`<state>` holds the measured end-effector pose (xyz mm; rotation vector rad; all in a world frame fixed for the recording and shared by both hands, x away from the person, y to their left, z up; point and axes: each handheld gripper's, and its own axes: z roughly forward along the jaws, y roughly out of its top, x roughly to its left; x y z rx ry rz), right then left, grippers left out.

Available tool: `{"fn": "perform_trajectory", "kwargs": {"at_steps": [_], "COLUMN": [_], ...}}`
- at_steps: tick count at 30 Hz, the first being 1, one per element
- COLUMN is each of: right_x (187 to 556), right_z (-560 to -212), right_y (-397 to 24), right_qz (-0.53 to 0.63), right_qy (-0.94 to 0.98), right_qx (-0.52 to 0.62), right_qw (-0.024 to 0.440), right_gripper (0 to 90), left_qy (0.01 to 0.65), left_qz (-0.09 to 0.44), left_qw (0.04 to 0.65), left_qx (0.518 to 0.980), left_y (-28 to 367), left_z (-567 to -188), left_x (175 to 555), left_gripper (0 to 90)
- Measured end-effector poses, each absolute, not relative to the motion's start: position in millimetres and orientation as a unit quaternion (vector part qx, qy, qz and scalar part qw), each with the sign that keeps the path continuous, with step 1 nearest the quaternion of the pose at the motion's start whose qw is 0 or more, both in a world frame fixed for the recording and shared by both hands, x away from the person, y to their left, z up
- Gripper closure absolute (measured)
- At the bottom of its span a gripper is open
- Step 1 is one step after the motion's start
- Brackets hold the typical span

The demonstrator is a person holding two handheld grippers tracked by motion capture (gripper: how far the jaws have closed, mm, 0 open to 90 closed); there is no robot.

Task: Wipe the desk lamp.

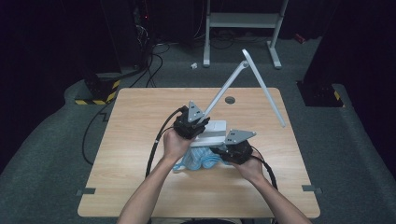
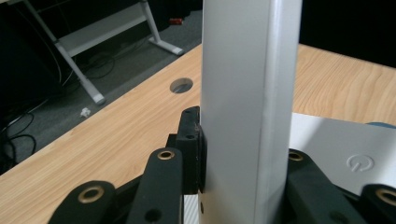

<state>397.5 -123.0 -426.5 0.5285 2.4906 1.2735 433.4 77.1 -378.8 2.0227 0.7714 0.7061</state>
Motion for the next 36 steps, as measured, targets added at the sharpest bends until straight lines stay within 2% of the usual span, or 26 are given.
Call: {"fn": "perform_trajectory", "kwargs": {"at_steps": [6,14,23,32,36], "right_x": [405.6,436.2,400.0,394.4,403.7], "right_z": [-431.1,-446.1,-430.6,-424.3,-429.2], "right_y": [-129.5,-146.7,-126.9,-131.9,-135.8], "right_qz": [0.437,0.415,0.431,0.444,0.431], "right_qy": [0.864,0.855,0.872,0.869,0.871], "right_qx": [0.205,0.281,0.193,0.182,0.198], "right_qw": [0.140,0.135,0.131,0.121,0.128], "right_gripper": [72.8,72.8,72.7,72.7,72.7], "left_qy": [0.309,0.304,0.333,0.330,0.323], "left_qz": [0.281,0.284,0.285,0.297,0.291], "left_qw": [0.420,0.422,0.404,0.404,0.405], "left_qx": [0.806,0.806,0.803,0.800,0.804], "left_y": [79.5,84.6,90.9,89.0,88.0], "left_z": [-382.4,-383.2,-394.0,-392.7,-389.7], "left_x": [431.2,422.0,436.3,435.7,429.6], "left_gripper": [72.1,72.1,72.2,72.3,71.9]}}
